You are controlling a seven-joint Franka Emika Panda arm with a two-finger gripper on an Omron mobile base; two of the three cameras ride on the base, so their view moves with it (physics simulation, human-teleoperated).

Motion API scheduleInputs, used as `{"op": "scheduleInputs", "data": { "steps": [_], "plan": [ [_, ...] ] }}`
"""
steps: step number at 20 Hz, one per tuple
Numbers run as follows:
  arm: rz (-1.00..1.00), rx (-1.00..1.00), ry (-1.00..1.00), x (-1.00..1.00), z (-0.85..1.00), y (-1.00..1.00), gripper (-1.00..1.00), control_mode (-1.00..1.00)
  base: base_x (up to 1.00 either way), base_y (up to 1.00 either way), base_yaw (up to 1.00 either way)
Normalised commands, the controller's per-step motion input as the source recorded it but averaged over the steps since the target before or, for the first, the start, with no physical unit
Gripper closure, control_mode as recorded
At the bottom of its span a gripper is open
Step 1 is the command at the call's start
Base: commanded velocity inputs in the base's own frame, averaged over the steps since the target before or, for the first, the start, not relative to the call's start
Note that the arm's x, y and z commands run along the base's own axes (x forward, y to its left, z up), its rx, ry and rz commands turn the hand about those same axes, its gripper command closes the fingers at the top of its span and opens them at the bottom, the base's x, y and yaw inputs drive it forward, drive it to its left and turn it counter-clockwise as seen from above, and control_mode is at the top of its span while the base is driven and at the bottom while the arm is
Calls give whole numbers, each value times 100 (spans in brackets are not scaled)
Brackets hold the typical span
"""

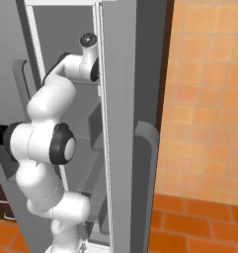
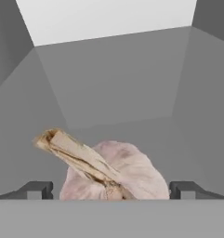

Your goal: Place one garlic and one chicken drumstick in each tupperware on the nearby counter, to pack two identical lunches.

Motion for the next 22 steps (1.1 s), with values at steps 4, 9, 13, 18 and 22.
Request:
{"op": "scheduleInputs", "data": {
  "steps": [4, 9, 13, 18, 22],
  "plan": [
    [0, 0, 0, 66, -17, -2, -100, -100, 0, 0, 0],
    [-3, -3, 9, 4, -63, 0, 100, -100, 0, 0, 0],
    [-2, -3, 5, -6, -76, -3, 100, -100, 0, 0, 0],
    [-1, 0, -7, -91, -29, -25, 100, -100, 0, 0, 0],
    [-2, 4, -2, -100, 0, -29, 100, -100, 0, 0, 0]
  ]
}}
